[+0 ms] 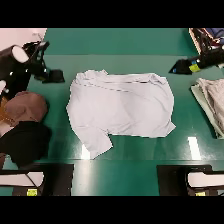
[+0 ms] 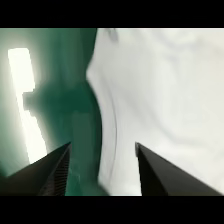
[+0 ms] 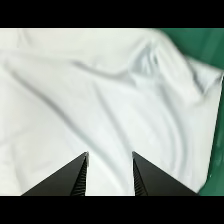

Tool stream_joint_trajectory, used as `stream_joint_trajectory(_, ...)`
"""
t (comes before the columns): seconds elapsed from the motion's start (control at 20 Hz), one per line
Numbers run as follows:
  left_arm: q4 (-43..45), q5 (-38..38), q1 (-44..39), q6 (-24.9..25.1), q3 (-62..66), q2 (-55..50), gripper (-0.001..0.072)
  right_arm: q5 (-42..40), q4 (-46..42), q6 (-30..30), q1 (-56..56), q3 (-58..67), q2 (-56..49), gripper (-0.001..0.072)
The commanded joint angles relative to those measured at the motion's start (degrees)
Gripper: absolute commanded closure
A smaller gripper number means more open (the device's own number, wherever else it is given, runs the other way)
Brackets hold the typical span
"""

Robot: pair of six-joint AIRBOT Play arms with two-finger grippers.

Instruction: Fold the shirts.

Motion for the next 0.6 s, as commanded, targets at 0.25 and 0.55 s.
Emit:
stream_joint_trajectory(0.25,-7.3,-3.6,1.4,2.1,-40.0,24.5,0.0236,-2.6,0.7,-1.1,-1.7,-27.4,21.3,0.0356)
stream_joint_trajectory(0.55,-20.0,4.5,1.3,2.1,-49.1,25.0,0.0236,-1.5,0.7,-1.1,-1.7,-30.7,27.5,0.0317)
